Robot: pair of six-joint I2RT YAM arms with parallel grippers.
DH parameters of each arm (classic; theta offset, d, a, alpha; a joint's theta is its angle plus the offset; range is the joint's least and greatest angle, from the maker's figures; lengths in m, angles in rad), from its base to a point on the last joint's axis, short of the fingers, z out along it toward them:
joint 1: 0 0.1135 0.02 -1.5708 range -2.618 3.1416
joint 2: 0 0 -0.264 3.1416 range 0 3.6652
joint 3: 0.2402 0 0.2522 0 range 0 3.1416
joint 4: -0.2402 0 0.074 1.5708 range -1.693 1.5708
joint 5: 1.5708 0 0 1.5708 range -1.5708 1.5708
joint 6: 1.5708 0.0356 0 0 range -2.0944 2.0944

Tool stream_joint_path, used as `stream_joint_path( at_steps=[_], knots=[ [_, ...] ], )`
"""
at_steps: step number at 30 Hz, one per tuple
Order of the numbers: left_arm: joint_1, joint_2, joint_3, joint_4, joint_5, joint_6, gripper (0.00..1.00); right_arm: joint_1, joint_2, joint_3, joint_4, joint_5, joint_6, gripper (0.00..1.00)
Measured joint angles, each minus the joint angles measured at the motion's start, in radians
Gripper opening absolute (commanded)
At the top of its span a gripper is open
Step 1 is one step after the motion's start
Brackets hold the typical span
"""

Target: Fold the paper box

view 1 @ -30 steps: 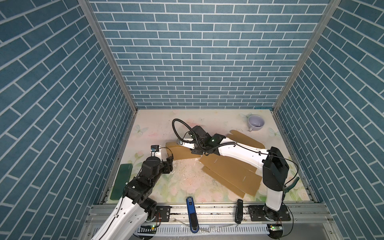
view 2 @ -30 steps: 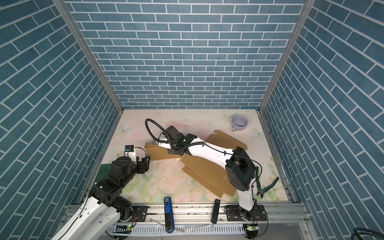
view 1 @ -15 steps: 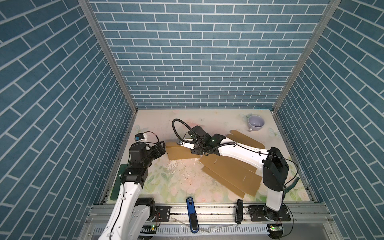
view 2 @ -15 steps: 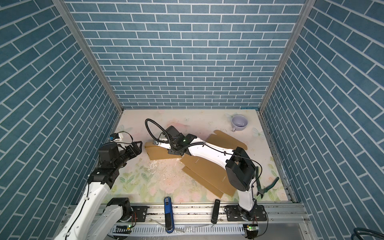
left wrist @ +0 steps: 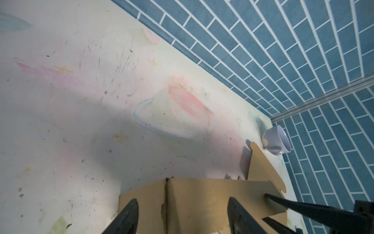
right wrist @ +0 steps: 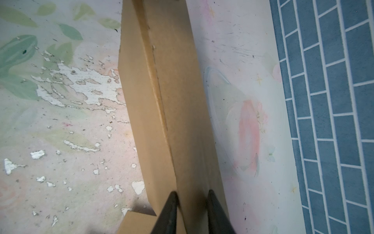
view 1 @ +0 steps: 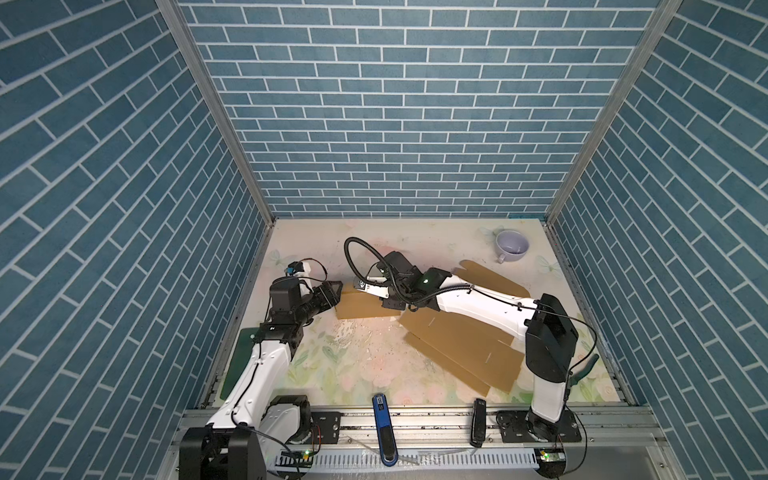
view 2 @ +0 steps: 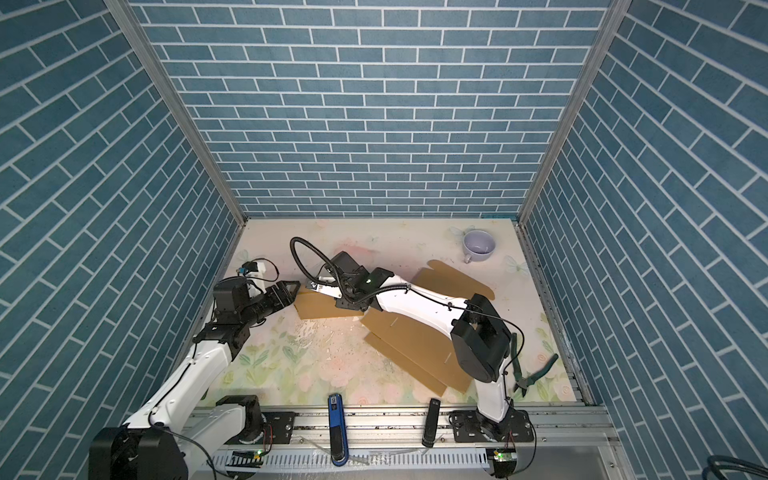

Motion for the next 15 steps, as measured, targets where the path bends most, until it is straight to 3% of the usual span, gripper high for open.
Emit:
stream_joint_path(
  at_steps=[9, 15],
  knots=[
    [0.000, -0.039, -0.083, 0.033, -0.001, 0.000, 0.63, 0.001, 0.000, 0.000, -0.002, -0.011, 0.008, 0.26],
    [0.000, -0.048, -0.098, 0.056, -0.005, 0.002, 0.61, 0.000, 0.000, 0.001, -0.005, -0.032, 0.059, 0.49]
  ],
)
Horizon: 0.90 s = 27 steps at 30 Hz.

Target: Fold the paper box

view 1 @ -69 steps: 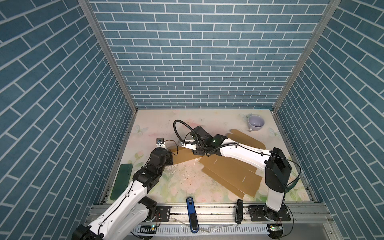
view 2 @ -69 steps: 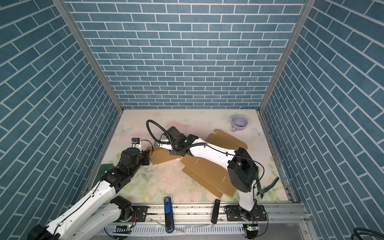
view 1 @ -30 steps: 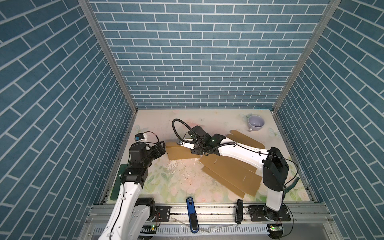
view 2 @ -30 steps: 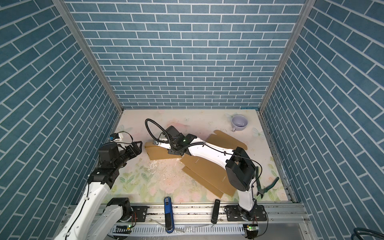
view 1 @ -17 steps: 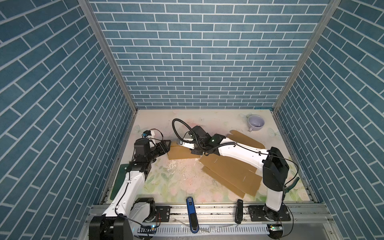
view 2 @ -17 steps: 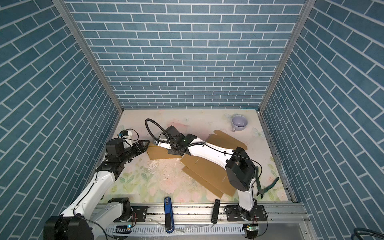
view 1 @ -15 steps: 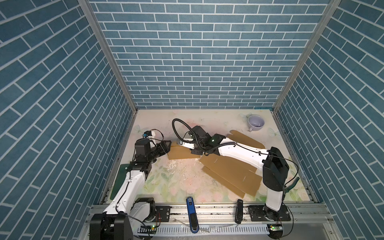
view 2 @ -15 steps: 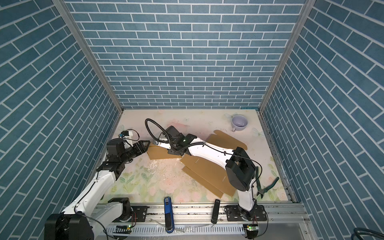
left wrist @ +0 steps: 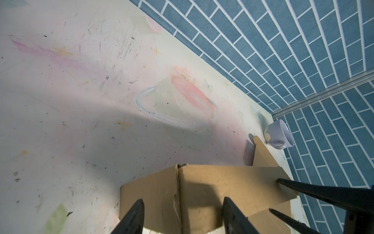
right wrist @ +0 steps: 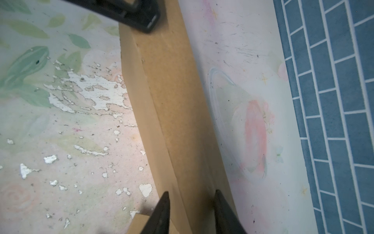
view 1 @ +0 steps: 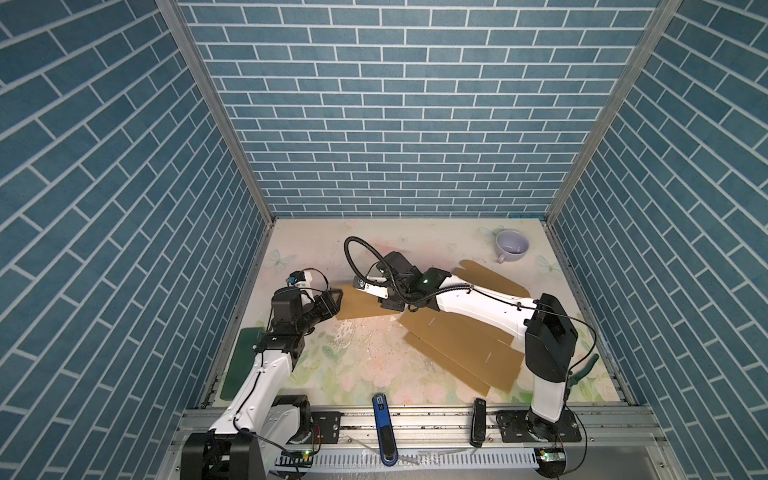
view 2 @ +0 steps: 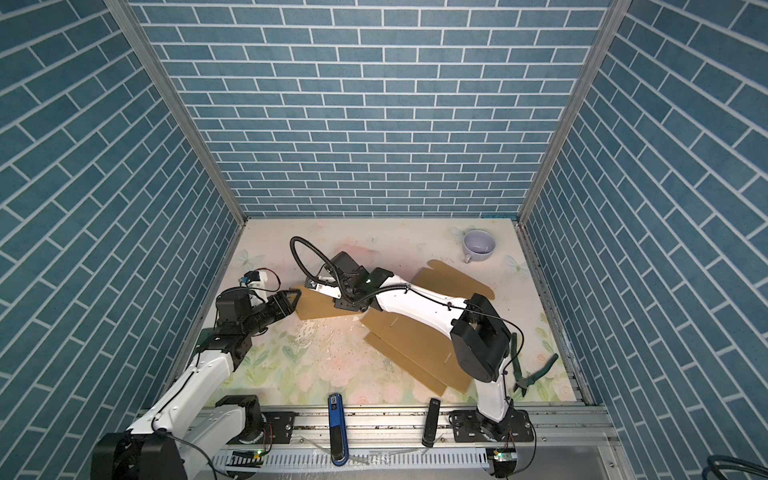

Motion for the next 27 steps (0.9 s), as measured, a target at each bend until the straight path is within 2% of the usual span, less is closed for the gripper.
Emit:
stream_joint_path(
  at_steps=[6, 10, 15, 21, 27],
  knots=[
    [0.000, -0.018, -0.002, -0.012, -0.026, 0.011, 0.61, -0.013, -0.034, 0.019, -0.060, -0.057, 0.114, 0.61],
    [0.000, -0.020, -0.002, -0.014, -0.031, 0.014, 0.61, -0.026, -0.125, 0.019, -0.066, -0.096, 0.239, 0.62],
    [0.000, -0.030, -0.005, -0.018, -0.038, 0.017, 0.61, -0.095, -0.210, 0.063, -0.088, -0.128, 0.512, 0.57],
    [0.000, -0.049, -0.010, -0.030, -0.049, 0.019, 0.61, -0.173, -0.199, 0.064, -0.079, -0.195, 0.883, 0.52],
    [0.000, -0.064, -0.015, -0.042, -0.049, 0.021, 0.61, -0.173, -0.182, -0.030, -0.032, -0.247, 1.130, 0.52]
  ],
)
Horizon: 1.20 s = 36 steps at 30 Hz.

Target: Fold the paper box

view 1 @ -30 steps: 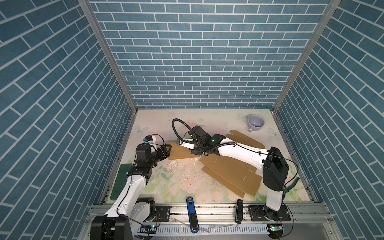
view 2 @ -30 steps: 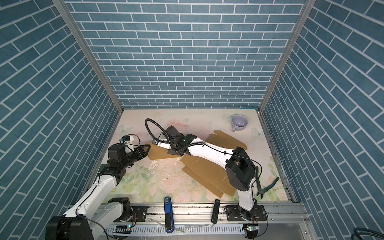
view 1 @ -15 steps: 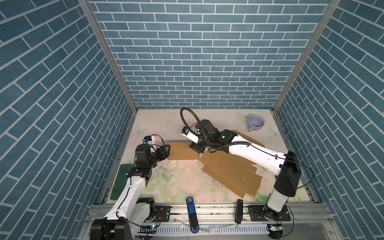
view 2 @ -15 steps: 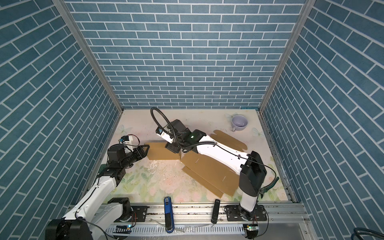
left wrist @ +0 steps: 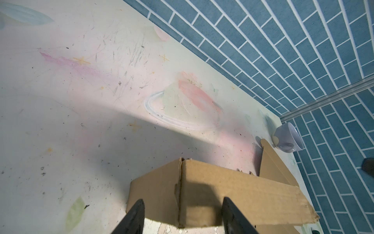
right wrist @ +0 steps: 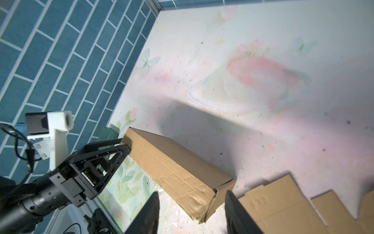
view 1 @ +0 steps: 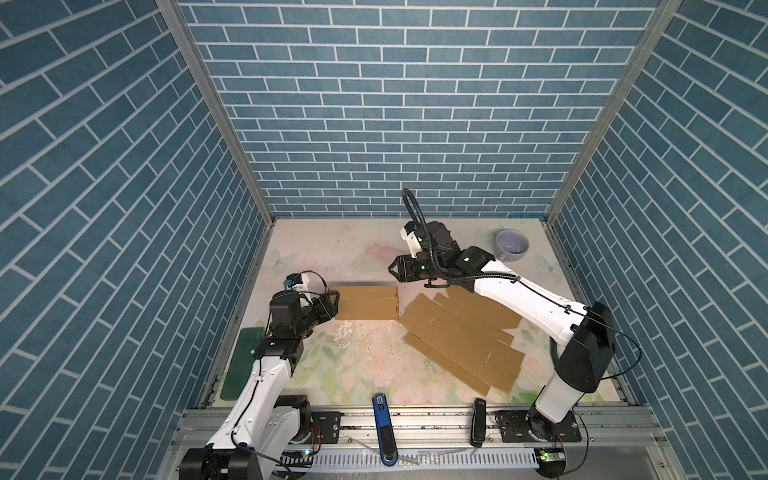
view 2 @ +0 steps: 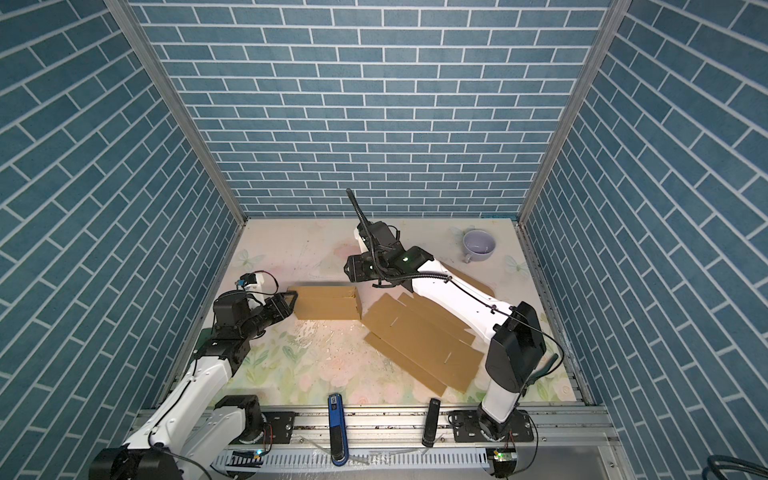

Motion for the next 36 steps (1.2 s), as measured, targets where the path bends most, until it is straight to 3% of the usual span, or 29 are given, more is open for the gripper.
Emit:
stream_joint_path(
  at_steps=[13, 22, 30, 36],
  knots=[
    [0.000, -0.016, -0.003, -0.014, 0.000, 0.004, 0.61, 0.000, 0.027, -0.145, 0.095, -0.069, 0.202, 0.44],
    [-0.001, -0.063, -0.008, -0.063, -0.005, 0.005, 0.61, 0.003, 0.032, -0.205, 0.148, -0.121, 0.225, 0.39],
    [-0.001, -0.119, -0.019, -0.116, -0.019, 0.005, 0.61, 0.013, 0.031, -0.216, 0.175, -0.139, 0.223, 0.24],
    [-0.002, -0.174, -0.025, -0.169, -0.037, 0.004, 0.59, 0.018, 0.031, -0.240, 0.228, -0.147, 0.201, 0.21]
  ],
)
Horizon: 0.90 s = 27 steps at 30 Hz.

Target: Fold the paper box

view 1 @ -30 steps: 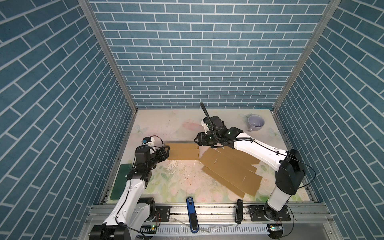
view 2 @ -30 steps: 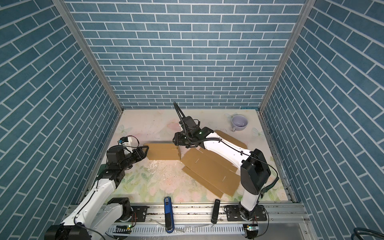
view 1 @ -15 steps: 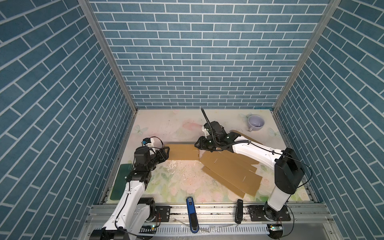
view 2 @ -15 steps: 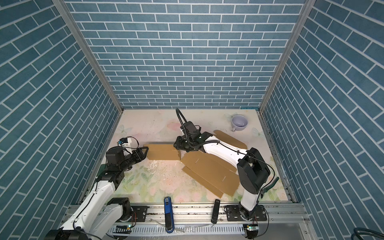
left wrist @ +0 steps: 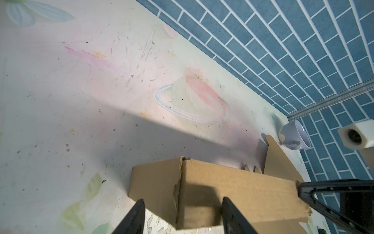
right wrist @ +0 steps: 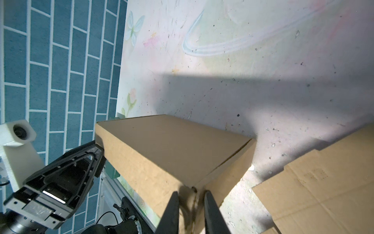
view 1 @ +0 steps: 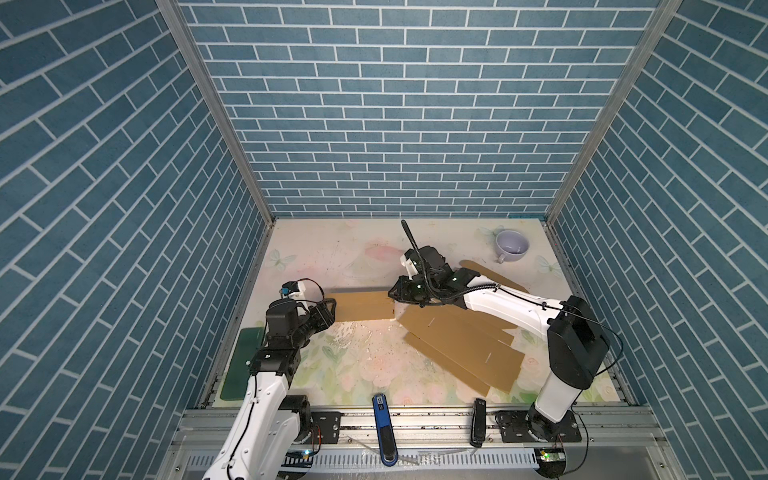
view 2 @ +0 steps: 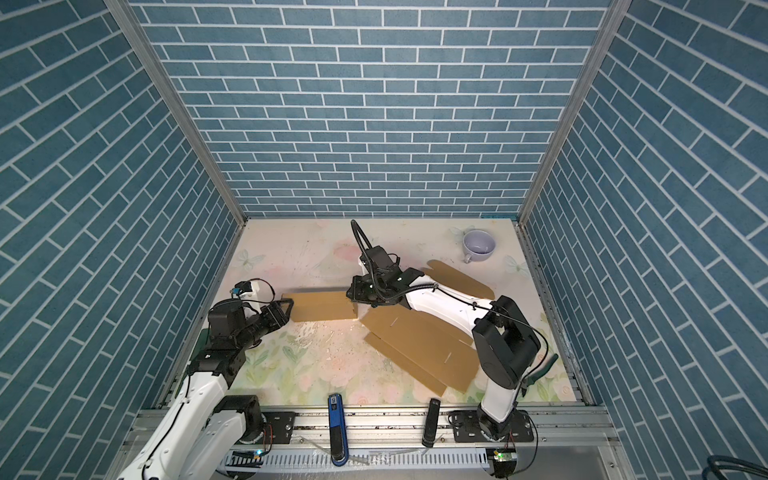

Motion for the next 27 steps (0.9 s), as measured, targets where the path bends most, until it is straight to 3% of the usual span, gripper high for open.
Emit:
stream_joint_path(
  at_steps=[10, 16, 22, 27],
  knots=[
    [-0.005, -0.155, -0.034, -0.145, -0.014, -0.019, 0.56, 0.048, -0.032, -0.043, 0.001, 0.006, -0.115, 0.22],
    [-0.014, -0.164, -0.080, -0.208, -0.019, -0.040, 0.56, 0.062, -0.018, -0.072, -0.055, 0.015, -0.179, 0.22],
    [-0.014, -0.084, -0.085, -0.185, -0.039, -0.050, 0.57, 0.050, 0.090, -0.028, -0.068, 0.025, -0.226, 0.23],
    [-0.014, 0.097, -0.009, -0.161, -0.038, -0.048, 0.57, 0.013, 0.159, 0.070, -0.083, 0.033, -0.245, 0.25]
  ],
)
